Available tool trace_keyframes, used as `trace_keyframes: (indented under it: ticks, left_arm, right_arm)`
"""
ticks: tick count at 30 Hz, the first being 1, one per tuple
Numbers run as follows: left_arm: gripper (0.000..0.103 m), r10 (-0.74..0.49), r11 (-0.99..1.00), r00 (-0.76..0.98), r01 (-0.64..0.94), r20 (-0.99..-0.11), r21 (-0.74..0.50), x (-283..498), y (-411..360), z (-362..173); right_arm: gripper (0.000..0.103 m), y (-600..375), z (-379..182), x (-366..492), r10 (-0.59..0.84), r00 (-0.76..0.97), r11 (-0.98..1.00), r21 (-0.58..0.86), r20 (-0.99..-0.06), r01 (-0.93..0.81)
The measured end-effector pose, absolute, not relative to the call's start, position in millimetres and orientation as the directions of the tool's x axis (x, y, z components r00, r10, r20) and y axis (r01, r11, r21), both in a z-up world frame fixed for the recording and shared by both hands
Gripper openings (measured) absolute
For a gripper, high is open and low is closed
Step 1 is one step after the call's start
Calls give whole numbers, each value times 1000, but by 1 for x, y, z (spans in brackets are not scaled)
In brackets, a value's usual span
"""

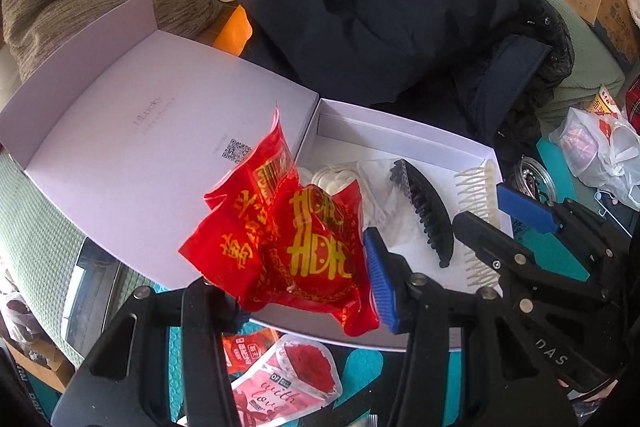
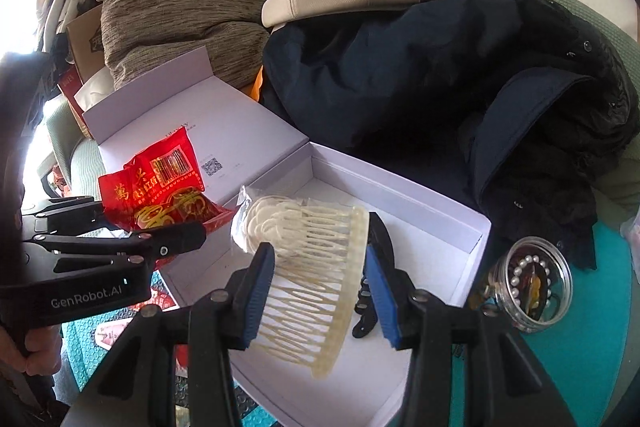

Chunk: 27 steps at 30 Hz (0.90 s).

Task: Organize objects

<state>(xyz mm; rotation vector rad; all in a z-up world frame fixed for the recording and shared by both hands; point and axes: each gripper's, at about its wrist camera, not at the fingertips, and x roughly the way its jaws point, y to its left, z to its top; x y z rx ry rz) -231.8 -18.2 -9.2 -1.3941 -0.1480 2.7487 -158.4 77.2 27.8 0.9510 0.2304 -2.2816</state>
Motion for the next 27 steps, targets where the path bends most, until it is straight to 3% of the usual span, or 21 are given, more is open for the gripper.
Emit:
trace_keyframes:
  ticks: [27]
  left_arm:
    - [47,106,-993,-548,-107,-830,-56,-320,9,-46]
  right_arm:
    - [47,82,-1,-232,-404,-545,-846,73,-735,528]
